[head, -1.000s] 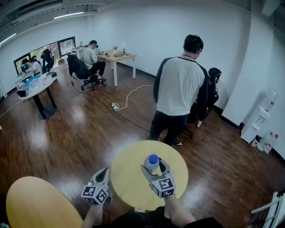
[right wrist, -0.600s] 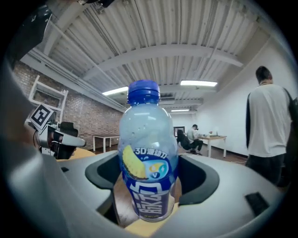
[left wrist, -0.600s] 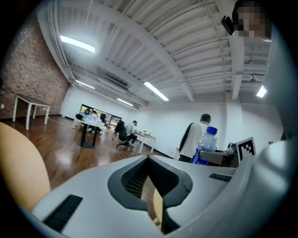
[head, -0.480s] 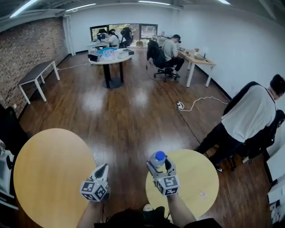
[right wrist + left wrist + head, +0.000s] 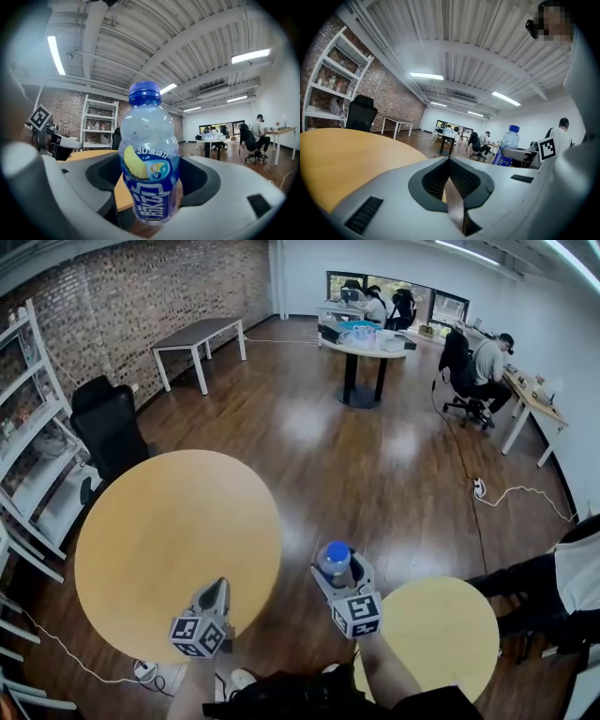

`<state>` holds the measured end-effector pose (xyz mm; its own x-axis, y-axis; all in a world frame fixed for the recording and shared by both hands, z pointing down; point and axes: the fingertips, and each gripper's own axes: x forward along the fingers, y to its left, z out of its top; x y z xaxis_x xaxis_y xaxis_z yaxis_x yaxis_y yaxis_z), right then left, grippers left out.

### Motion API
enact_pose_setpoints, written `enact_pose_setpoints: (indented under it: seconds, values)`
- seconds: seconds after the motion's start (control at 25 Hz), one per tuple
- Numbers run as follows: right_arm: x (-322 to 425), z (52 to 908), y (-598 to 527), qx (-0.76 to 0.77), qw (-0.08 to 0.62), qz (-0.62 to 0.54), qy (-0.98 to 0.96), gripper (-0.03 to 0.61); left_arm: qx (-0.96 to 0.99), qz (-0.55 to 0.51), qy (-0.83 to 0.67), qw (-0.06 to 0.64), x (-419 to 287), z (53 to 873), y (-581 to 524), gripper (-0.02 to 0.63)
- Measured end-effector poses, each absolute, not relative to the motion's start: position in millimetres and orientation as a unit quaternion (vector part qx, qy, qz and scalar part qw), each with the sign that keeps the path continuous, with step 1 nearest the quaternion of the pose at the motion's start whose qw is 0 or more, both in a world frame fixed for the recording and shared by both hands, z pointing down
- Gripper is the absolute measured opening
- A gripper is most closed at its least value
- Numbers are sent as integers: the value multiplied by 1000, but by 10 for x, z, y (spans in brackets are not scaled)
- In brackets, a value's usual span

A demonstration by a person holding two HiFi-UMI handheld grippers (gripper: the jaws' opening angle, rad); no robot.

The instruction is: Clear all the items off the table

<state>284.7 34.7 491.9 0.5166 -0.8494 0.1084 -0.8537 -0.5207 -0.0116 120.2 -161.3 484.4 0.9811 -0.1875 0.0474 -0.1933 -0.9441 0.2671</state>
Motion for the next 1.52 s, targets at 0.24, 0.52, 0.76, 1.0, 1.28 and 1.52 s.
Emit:
enact_pose_setpoints:
  seconds: [0.24, 0.52, 0.76, 1.0, 1.28, 1.52]
  values:
    - [2636, 4780, -198, 864, 45, 35, -500, 373, 983, -11, -106, 149, 899, 4879, -2112, 0]
    - [2130, 4656, -1106, 844, 55, 20, -533, 373, 981, -41, -136, 131, 286, 4757, -2873, 0]
    - [1460, 4744, -2312, 787, 55, 14, -615, 374, 961, -68, -244, 111, -848, 4649, -3818, 0]
    - [302, 4805, -3484, 685, 52, 22, -726, 373, 911, -79, -386, 122, -2277, 4708, -4367, 0]
    - [-779, 5064, -4193, 570, 80, 41, -817, 374, 852, -80, -495, 150, -3296, 4931, -4306, 0]
    - [-1321, 5372, -4633, 515, 94, 66, -849, 374, 817, -66, -548, 168, -3788, 5094, -4258, 0]
